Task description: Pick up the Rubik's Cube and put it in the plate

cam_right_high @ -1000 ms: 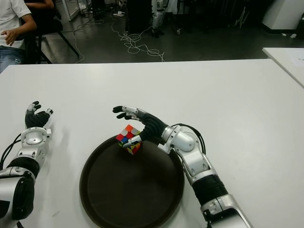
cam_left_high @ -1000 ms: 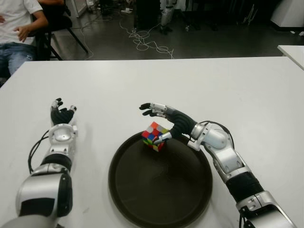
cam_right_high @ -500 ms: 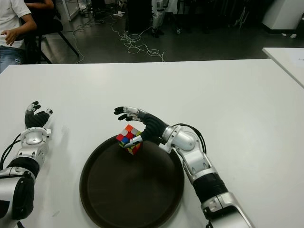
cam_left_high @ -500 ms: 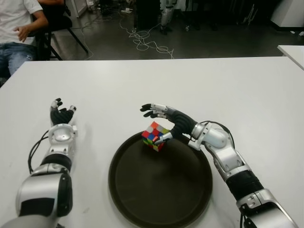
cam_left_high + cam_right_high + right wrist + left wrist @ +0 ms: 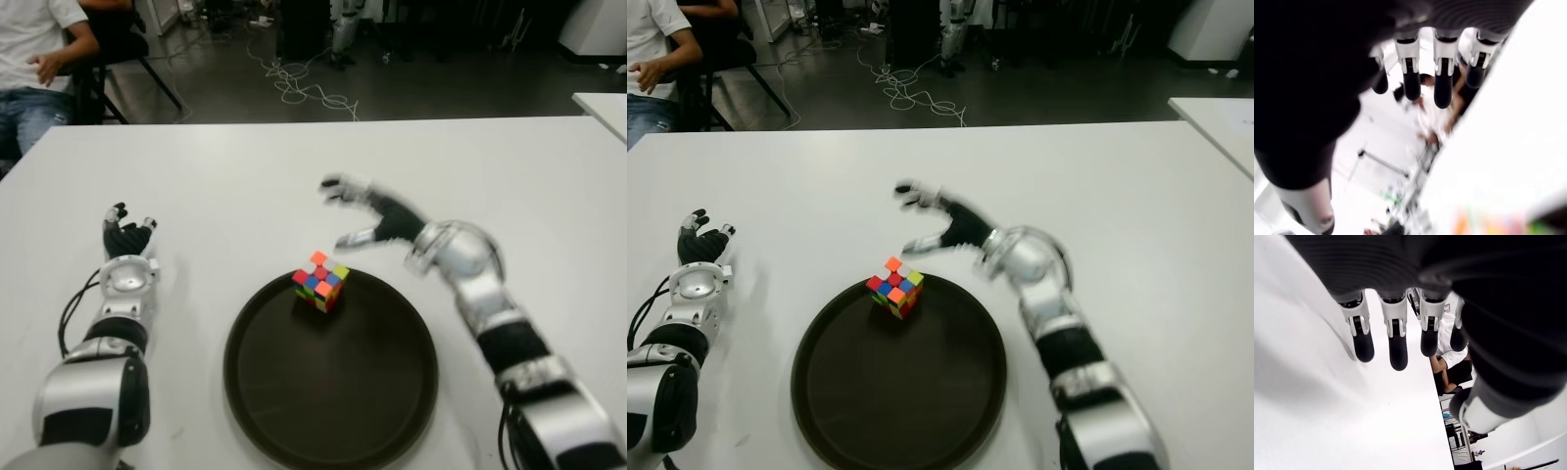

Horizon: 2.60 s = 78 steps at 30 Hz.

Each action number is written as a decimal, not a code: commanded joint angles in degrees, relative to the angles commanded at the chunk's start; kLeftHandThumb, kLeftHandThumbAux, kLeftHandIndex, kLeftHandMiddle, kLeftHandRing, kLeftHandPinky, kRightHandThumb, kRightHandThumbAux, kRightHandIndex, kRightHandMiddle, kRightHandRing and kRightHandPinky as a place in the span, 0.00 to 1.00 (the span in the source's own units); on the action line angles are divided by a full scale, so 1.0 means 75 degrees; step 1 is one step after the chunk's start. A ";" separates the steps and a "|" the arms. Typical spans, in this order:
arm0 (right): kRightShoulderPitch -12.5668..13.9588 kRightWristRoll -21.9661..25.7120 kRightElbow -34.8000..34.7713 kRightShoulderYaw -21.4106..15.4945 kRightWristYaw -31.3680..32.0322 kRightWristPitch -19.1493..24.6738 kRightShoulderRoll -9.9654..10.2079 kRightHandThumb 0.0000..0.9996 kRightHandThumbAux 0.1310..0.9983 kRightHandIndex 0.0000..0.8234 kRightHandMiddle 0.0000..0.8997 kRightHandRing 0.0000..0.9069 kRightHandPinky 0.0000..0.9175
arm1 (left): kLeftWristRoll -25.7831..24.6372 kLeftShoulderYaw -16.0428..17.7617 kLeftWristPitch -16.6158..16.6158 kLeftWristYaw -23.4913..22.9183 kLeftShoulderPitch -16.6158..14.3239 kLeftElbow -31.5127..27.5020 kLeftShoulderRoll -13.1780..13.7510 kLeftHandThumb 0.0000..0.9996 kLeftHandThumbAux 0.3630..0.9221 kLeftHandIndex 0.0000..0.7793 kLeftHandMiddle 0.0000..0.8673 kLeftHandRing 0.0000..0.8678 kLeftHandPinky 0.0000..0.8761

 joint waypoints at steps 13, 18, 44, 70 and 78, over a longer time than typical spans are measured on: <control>-0.1371 -0.0013 0.3178 -0.1155 -0.1458 -0.1095 -0.0683 0.00 0.82 0.17 0.20 0.17 0.14 | -0.0068 0.0014 -0.0010 -0.0044 0.0004 0.0031 -0.0003 0.17 0.68 0.09 0.15 0.18 0.20; -0.1625 0.0017 0.4209 -0.1450 -0.2204 -0.1192 -0.0742 0.00 0.85 0.16 0.19 0.17 0.14 | -0.0036 -0.0009 0.0020 -0.0012 -0.0017 0.0046 0.0018 0.18 0.67 0.09 0.15 0.18 0.19; -0.1459 -0.0607 0.5875 -0.1745 -0.4766 -0.0245 -0.0824 0.00 0.70 0.07 0.05 0.04 0.01 | -0.0221 0.0210 0.0018 -0.0317 -0.0036 0.0070 0.0221 0.14 0.67 0.05 0.11 0.12 0.11; -0.1577 -0.1020 0.6079 -0.1578 -0.4892 0.1165 -0.0673 0.00 0.64 0.03 0.02 0.02 0.02 | 0.0166 -0.0015 0.0270 -0.0251 -0.0206 0.0308 0.0361 0.11 0.65 0.10 0.14 0.16 0.17; -0.1599 -0.1203 0.6047 -0.1417 -0.4870 0.1313 -0.0663 0.00 0.64 0.03 0.00 0.01 0.02 | 0.0245 -0.0091 0.0270 -0.0171 -0.0218 0.0295 0.0355 0.09 0.63 0.10 0.14 0.15 0.15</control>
